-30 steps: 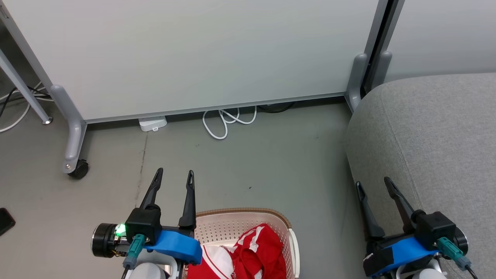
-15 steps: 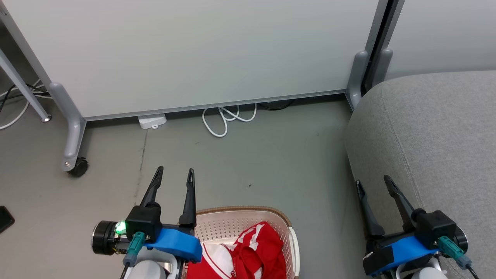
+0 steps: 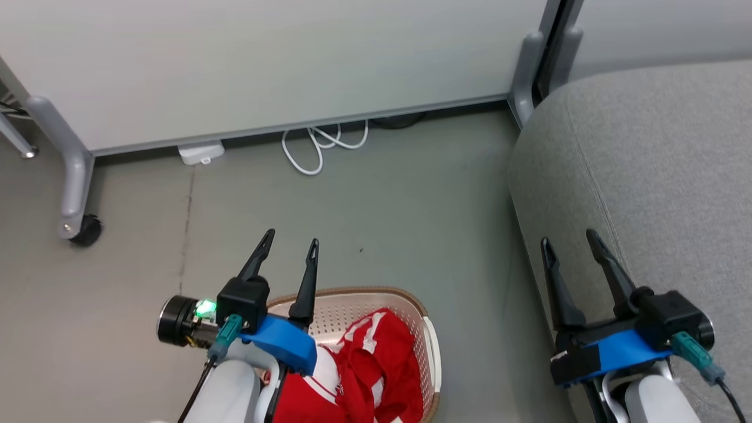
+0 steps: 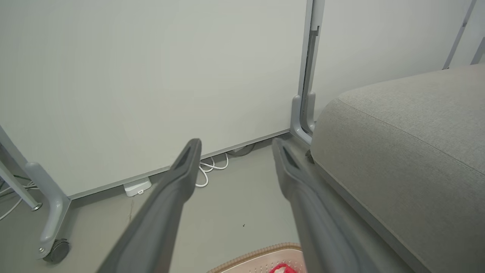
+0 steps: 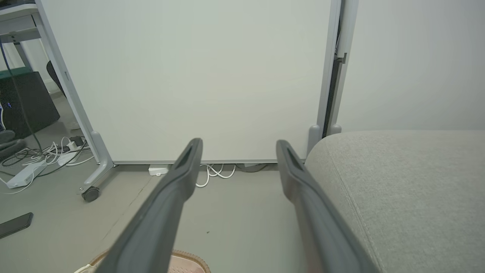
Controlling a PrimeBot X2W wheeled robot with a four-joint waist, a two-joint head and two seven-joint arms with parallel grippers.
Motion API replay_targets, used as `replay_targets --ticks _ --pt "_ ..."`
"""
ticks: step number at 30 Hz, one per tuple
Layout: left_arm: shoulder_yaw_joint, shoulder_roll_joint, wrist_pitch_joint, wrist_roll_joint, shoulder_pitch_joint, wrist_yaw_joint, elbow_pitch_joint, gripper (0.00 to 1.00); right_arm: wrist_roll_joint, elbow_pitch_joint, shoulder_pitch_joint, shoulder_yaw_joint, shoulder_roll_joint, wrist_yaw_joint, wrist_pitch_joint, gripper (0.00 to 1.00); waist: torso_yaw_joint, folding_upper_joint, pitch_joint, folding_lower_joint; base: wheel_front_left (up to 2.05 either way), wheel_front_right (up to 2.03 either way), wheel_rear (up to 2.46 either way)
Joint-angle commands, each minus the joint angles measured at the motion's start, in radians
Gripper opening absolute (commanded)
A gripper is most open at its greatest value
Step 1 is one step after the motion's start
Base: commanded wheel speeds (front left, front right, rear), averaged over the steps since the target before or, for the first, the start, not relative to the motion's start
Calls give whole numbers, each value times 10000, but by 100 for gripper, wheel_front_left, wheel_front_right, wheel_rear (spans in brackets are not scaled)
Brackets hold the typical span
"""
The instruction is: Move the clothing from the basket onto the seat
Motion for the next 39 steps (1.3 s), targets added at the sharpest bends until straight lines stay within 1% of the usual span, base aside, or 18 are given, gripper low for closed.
replay_targets --ticks 1,10,15,20,21,26,37,39 --pt "-31 33 -28 78 -267 -57 80 100 -42 -88 -212 -3 -45 22 -38 100 -215 -1 346 0 0 0 0" --pt "-627 240 -28 513 -1727 -408 1646 100 -95 -486 -1281 131 -42 22 -37 100 -933 -1 2059 0 0 0 0" --pt "-1000 370 -28 669 -2536 -506 2512 100 -46 -717 -1863 178 -38 22 -37 100 -1281 -1 3028 0 0 0 0" --pt "-1425 468 -28 815 -3256 -539 3393 100 6 -935 -2349 256 -36 22 -37 100 -1544 -1 3909 0 0 0 0" --pt "-1619 478 -28 896 -3504 -560 3751 100 26 -1010 -2522 299 -36 22 -37 100 -1627 -1 4246 0 0 0 0" --pt "-2104 482 -29 1002 -4040 -585 4804 100 -102 -1138 -2925 509 -36 22 -37 100 -1815 -1 4940 0 0 0 0" --pt "-2788 639 -13 1141 -5285 -583 7156 100 -117 -1635 -3533 679 -36 21 -37 100 -2166 -1 6444 0 0 0 0" --pt "-2847 734 203 1168 -5476 -583 7469 100 -130 -1715 -3577 710 -36 21 -37 100 -2193 -1 6698 0 0 0 0"
